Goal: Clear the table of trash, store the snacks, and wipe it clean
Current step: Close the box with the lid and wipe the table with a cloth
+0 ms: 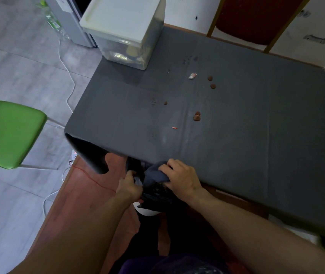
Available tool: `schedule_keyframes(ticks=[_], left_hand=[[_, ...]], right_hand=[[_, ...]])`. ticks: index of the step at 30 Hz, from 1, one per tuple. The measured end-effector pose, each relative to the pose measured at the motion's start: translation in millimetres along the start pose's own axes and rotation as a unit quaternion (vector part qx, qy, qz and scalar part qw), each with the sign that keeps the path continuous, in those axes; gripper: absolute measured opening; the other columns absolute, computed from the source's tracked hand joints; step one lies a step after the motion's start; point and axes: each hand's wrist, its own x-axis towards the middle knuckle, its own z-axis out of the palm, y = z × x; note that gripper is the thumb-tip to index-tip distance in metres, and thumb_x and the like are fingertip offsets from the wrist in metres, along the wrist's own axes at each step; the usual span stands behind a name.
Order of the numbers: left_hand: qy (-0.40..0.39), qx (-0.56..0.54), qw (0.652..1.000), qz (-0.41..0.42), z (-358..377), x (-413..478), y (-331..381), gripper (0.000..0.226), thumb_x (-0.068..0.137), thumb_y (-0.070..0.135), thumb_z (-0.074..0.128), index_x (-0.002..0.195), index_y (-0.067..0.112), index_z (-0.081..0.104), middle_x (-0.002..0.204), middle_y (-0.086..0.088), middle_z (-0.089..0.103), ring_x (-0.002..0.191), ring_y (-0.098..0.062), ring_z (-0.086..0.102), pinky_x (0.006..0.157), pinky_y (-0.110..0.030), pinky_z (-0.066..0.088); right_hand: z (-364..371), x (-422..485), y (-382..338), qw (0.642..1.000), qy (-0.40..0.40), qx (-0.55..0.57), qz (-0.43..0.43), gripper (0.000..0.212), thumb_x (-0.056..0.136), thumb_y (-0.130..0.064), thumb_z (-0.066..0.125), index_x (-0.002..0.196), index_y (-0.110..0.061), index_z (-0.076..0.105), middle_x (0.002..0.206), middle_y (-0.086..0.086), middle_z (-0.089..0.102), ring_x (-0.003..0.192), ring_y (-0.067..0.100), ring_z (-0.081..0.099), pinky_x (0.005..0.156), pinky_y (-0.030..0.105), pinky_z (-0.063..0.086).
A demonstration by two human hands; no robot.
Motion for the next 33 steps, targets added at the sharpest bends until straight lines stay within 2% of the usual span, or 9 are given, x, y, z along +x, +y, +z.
schedule_keyframes(ticks=[2, 6, 9, 15, 18, 20, 24, 29, 33], left_hand=[[-0.001, 0.0, 1.0, 0.0, -2.0, 0.1, -2.4, 0.056, 0.087, 0.027, 0.06, 0.139, 0.021, 0.04, 0.131, -0.016, 0.05, 0.108, -0.032, 0.058, 0.09, -0.038, 0.054], [-0.004, 0.004, 1.0, 0.0, -4.5, 0.1, -2.7, 0.058, 0.087, 0.026, 0.062, 0.14, 0.022, 0.039, 0.132, -0.015, 0.049, 0.108, -0.031, 0.058, 0.085, -0.034, 0.054], [-0.002, 0.003, 1.0, 0.004, -5.8, 1.4, -4.2, 0.058, 0.087, 0.024, 0.061, 0.141, 0.019, 0.039, 0.135, -0.016, 0.048, 0.113, -0.032, 0.056, 0.089, -0.036, 0.053], [-0.012, 0.002, 1.0, 0.014, -8.6, -0.9, -1.7, 0.066, 0.084, 0.029, 0.064, 0.143, 0.014, 0.037, 0.136, -0.018, 0.047, 0.117, -0.033, 0.053, 0.093, -0.037, 0.05], [-0.022, 0.0, 1.0, 0.008, -9.3, -0.9, 0.9, 0.073, 0.078, 0.036, 0.064, 0.142, 0.016, 0.036, 0.137, -0.016, 0.046, 0.119, -0.033, 0.051, 0.097, -0.039, 0.05], [-0.023, 0.002, 1.0, 0.003, -8.1, -0.1, 3.3, 0.069, 0.081, 0.031, 0.064, 0.142, 0.018, 0.036, 0.139, -0.016, 0.045, 0.118, -0.034, 0.052, 0.096, -0.04, 0.05], [-0.033, -0.018, 0.999, -0.005, -3.4, 0.3, 8.6, 0.073, 0.078, 0.031, 0.059, 0.145, 0.015, 0.034, 0.142, -0.017, 0.041, 0.122, -0.035, 0.049, 0.098, -0.041, 0.049], [-0.019, -0.023, 1.0, -0.008, 3.2, 5.6, 13.1, 0.057, 0.09, 0.028, 0.055, 0.143, 0.021, 0.035, 0.138, -0.015, 0.045, 0.114, -0.03, 0.055, 0.095, -0.041, 0.053], [-0.014, -0.022, 1.0, -0.012, 8.2, 7.0, 17.8, 0.058, 0.09, 0.03, 0.056, 0.143, 0.021, 0.034, 0.138, -0.015, 0.045, 0.114, -0.031, 0.054, 0.093, -0.038, 0.052]], right_hand=[[-1.5, 2.3, -2.0, 1.0, 0.008, -0.01, -0.019, 0.022, 0.072, -0.036, 0.062, 0.083, -0.017, 0.063, 0.076, 0.002, 0.055, 0.059, 0.023, 0.06, 0.041, 0.029, 0.041], [5.4, 2.4, -2.1, 0.997, -0.017, -0.03, -0.066, 0.029, 0.068, -0.017, 0.08, 0.092, -0.012, 0.065, 0.077, 0.005, 0.058, 0.047, 0.021, 0.058, 0.037, 0.027, 0.037], [8.7, 0.6, -1.6, 0.995, -0.042, -0.031, -0.081, 0.034, 0.071, -0.016, 0.077, 0.103, -0.012, 0.066, 0.082, 0.005, 0.061, 0.052, 0.022, 0.061, 0.041, 0.028, 0.042], [2.1, 5.3, -1.6, 0.997, -0.067, 0.037, -0.031, 0.042, 0.053, -0.016, 0.087, 0.082, -0.014, 0.056, 0.072, 0.003, 0.059, 0.055, 0.026, 0.062, 0.043, 0.026, 0.039], [-3.6, 9.4, 8.2, 0.996, -0.047, 0.073, -0.001, 0.032, 0.061, -0.017, 0.074, 0.089, -0.015, 0.058, 0.081, 0.004, 0.061, 0.062, 0.03, 0.062, 0.046, 0.031, 0.043], [-10.7, 13.7, 17.9, 0.994, -0.022, 0.099, 0.038, 0.027, 0.07, -0.023, 0.062, 0.096, -0.014, 0.06, 0.088, 0.005, 0.063, 0.068, 0.034, 0.063, 0.052, 0.037, 0.05], [-30.1, 30.6, 48.7, 0.967, 0.078, 0.146, 0.191, 0.023, 0.08, -0.011, 0.063, 0.103, -0.011, 0.063, 0.098, 0.009, 0.063, 0.083, 0.033, 0.061, 0.068, 0.038, 0.047], [-55.7, 57.2, 99.2, 0.883, 0.23, 0.169, 0.374, 0.024, 0.088, -0.006, 0.061, 0.112, -0.005, 0.058, 0.114, 0.015, 0.054, 0.1, 0.032, 0.056, 0.081, 0.027, 0.037], [-63.7, 86.3, 136.6, 0.842, 0.223, 0.165, 0.463, 0.041, 0.094, -0.007, 0.056, 0.135, -0.008, 0.051, 0.132, 0.015, 0.043, 0.117, 0.033, 0.05, 0.099, 0.032, 0.04]])
